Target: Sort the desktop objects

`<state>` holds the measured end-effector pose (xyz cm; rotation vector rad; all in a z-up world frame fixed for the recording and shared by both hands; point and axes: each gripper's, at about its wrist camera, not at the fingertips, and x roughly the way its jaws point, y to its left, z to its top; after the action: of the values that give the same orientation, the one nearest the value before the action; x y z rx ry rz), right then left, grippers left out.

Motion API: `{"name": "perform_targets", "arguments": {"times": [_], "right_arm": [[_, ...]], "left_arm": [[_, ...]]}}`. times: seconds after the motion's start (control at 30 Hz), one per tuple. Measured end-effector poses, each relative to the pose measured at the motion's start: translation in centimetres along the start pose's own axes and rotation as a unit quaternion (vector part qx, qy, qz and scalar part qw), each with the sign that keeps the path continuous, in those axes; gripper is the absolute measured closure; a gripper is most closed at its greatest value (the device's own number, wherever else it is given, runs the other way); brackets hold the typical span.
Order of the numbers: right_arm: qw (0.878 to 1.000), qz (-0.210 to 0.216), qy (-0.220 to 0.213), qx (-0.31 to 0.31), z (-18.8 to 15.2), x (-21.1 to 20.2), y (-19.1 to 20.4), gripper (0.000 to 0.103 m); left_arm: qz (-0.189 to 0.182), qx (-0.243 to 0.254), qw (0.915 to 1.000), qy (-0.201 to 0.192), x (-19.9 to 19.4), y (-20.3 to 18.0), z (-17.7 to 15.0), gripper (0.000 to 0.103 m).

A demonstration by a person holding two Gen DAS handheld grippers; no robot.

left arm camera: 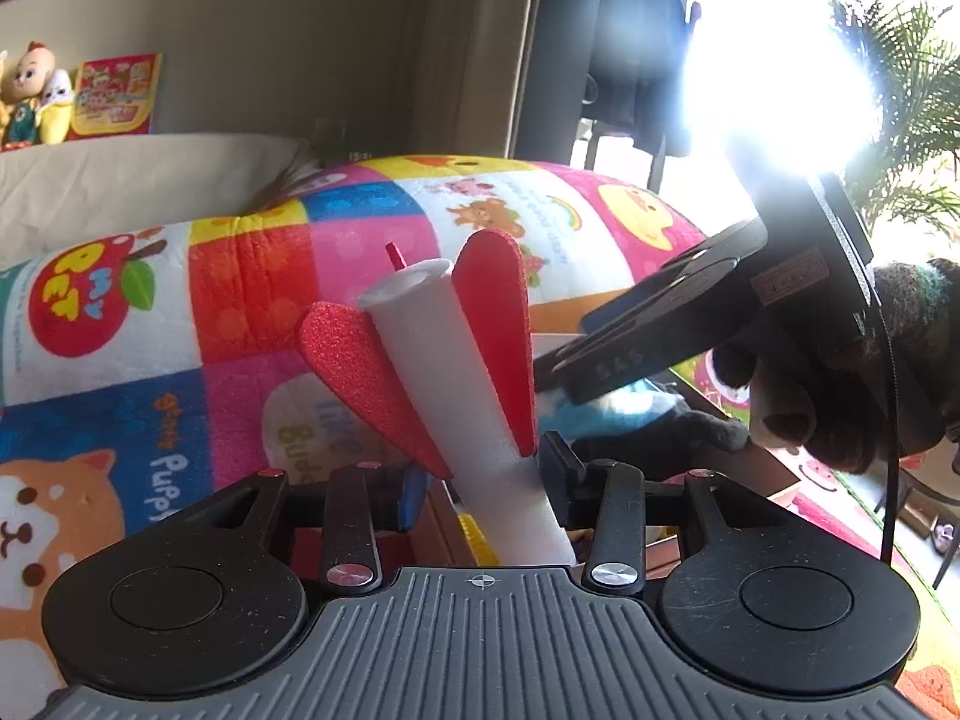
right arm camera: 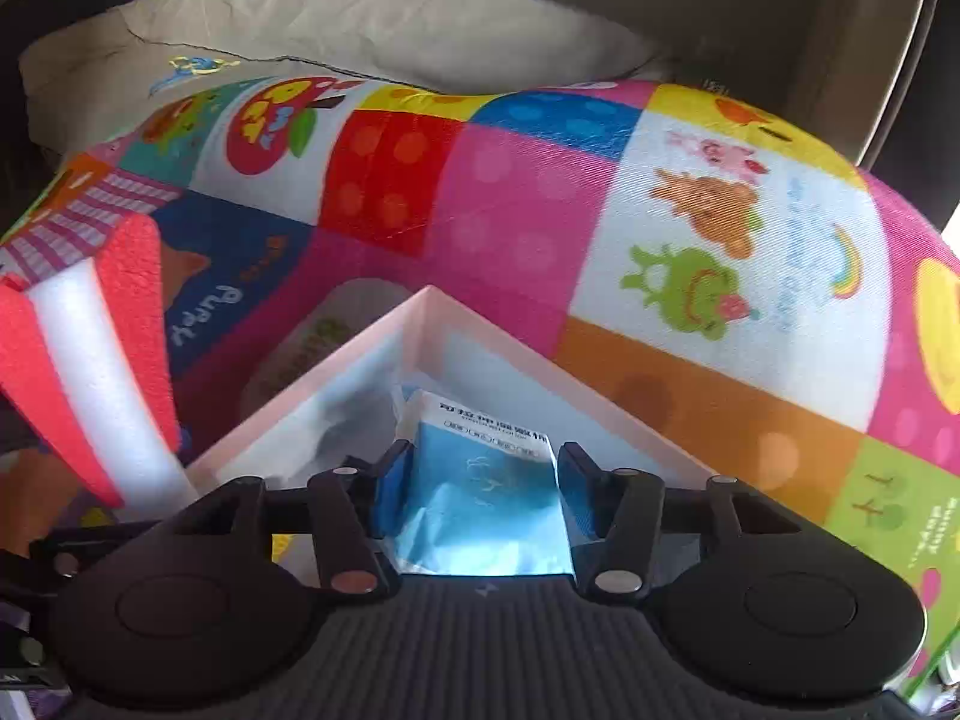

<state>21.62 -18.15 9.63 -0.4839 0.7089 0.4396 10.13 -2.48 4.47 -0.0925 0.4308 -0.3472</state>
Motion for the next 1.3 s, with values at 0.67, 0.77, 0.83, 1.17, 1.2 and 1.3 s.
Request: {"name": "perform_targets", "arguments": {"times": [0.67,0.77,0.83,1.17,1.2,1.3], "right_arm": [[0.97,0.098,0.104,0.198,0.1,3.6,-1.5,0.045],[0.983,0.078,0.086,0.141,1.2,2.3,0.5,0.063],[0.995,0.058,0.041,0.072,2.2,0.1,1.8,0.064],[0.978,-0.079,0.012,-0.192,2.6,-1.6,4.3,0.046],[0.98,-0.083,0.013,-0.179,2.5,-1.7,3.5,0.046],[0.982,-0.105,0.021,-0.155,1.7,-1.5,2.2,0.046]], "left_arm": [[-0.006,-0.01,0.9999,0.004,0.1,0.4,-0.2,0.056],[-0.006,-0.013,0.9999,0.006,0.1,0.4,-0.3,0.055],[-0.008,-0.015,0.9998,0.007,0.2,0.5,-0.3,0.055],[-0.013,-0.023,0.9996,0.005,-0.1,0.8,-0.2,0.048],[-0.014,-0.024,0.9996,0.005,-0.1,0.8,-0.2,0.047],[-0.015,-0.024,0.9996,0.007,0.0,0.7,-0.2,0.046]]}}
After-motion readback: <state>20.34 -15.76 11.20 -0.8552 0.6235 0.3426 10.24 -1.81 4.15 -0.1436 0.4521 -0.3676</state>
